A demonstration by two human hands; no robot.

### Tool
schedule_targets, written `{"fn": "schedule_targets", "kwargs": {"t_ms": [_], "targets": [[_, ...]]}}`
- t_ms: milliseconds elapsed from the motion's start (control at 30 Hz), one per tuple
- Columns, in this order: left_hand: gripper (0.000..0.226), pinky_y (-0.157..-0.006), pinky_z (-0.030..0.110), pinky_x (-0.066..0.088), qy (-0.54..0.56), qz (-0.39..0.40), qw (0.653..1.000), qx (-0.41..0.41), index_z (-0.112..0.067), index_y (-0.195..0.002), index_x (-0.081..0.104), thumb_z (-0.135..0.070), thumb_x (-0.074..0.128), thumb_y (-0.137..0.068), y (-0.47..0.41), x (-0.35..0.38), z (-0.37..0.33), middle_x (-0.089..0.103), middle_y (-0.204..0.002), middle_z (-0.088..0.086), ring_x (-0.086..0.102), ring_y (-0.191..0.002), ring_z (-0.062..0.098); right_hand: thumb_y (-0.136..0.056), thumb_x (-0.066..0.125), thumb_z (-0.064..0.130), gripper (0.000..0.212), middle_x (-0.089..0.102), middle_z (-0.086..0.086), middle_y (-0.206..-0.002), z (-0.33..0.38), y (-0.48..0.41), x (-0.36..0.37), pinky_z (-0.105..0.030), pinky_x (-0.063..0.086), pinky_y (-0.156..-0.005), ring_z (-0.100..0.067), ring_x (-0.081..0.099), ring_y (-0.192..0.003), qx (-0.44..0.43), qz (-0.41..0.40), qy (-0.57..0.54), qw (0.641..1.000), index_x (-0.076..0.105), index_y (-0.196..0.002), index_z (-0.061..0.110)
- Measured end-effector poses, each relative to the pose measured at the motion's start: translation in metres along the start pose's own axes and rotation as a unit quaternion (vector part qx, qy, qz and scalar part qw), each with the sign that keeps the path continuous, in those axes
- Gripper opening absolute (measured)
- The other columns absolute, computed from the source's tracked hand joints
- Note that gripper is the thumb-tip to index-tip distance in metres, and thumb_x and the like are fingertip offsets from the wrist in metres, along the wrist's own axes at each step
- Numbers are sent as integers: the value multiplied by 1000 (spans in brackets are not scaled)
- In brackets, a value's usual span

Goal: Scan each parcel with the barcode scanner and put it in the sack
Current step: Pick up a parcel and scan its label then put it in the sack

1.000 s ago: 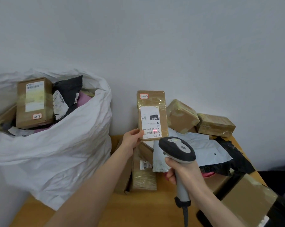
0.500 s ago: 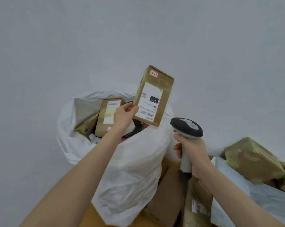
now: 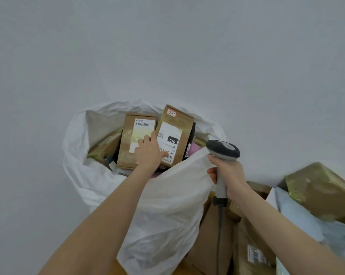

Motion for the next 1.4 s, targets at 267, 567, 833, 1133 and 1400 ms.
{"fn": "schedule_targets", "kwargs": {"t_ms": [267,567,833,1133,1400], "targets": [[70,-105,43,32,53,-115,991,44,-9,-147,26,-37,60,-91,9,-21,-45,30,-148,18,31,-134,33,-84,74,20,18,66,-9,-55,-11,23,-38,-23,48,-40,-13,56,-40,26,-38,-44,998,62,-87,5],[54,-102,34,36,129,-50,963,229,-15,-142,38,-24,56,-92,136,28,-222,38,-142,10,35,-130,25,-87,71,18,16,62,-7,-53,-37,100,-162,-22,47,-43,-14,54,-42,47,-99,-78,991,64,-88,4],[50,-104,34,36,201,197,927,248,-13,-140,42,-20,56,-93,322,137,-337,37,-141,10,38,-130,26,-86,73,16,15,61,-8,-52,-96,213,-336,-26,44,-45,-16,53,-42,99,-195,-85,972,65,-82,4],[52,-97,35,46,182,342,876,287,-16,-136,46,-34,62,-89,459,200,-398,48,-131,5,53,-116,21,-86,72,14,15,60,-8,-52,-126,298,-471,-23,44,-42,-13,52,-39,143,-299,-128,935,64,-80,3],[57,-103,37,42,139,402,858,289,-10,-143,42,-37,55,-95,510,250,-419,50,-140,12,51,-125,27,-86,73,14,20,66,-10,-84,-163,317,-553,-31,57,-56,-19,64,-68,158,-384,-188,890,66,-100,2]]}}
Point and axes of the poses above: each hand's wrist, its own y-axis away from the middle knuckle, its own x-axis out of the palm, z = x × y, the point moved 7 cm from there along -y, towards the middle knuckle
